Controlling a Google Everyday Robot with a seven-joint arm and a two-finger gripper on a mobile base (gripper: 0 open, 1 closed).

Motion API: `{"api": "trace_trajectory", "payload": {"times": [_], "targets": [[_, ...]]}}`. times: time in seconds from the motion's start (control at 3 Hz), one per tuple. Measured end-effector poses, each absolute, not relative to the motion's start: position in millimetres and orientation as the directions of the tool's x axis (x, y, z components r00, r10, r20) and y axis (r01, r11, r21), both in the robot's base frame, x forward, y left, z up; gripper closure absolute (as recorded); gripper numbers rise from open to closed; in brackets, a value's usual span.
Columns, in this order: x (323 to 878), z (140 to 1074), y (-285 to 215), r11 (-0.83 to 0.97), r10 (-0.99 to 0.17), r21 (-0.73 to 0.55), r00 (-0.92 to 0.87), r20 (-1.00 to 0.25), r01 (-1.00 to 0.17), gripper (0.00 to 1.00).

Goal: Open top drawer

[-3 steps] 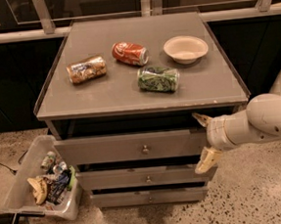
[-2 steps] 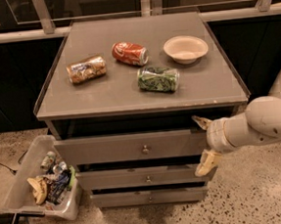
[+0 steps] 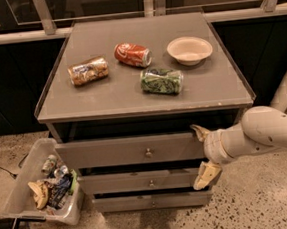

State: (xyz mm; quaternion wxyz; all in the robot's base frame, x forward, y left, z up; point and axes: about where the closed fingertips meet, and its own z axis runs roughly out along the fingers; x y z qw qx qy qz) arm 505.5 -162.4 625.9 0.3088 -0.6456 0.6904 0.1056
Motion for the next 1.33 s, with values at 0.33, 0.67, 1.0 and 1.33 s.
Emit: {"api": "trace_trajectory", "payload": {"times": [0.33,0.67,1.0,1.33], "targets": [[505.5,625.9,-162.4,0.144,-0.826,-0.253,0.024,-0.563,-0.957,0.0],[505.5,625.8,-162.4,0.144,-0.826,-0.253,0.024,-0.563,-0.957,0.19],[505.5,625.8,-162.3,0.144,-0.826,-0.253,0.024,-0.563,-0.957,0.42],[505.5,625.8,-162.3,0.144,-0.826,-0.253,0.024,-0.563,-0.957,0.65]]}}
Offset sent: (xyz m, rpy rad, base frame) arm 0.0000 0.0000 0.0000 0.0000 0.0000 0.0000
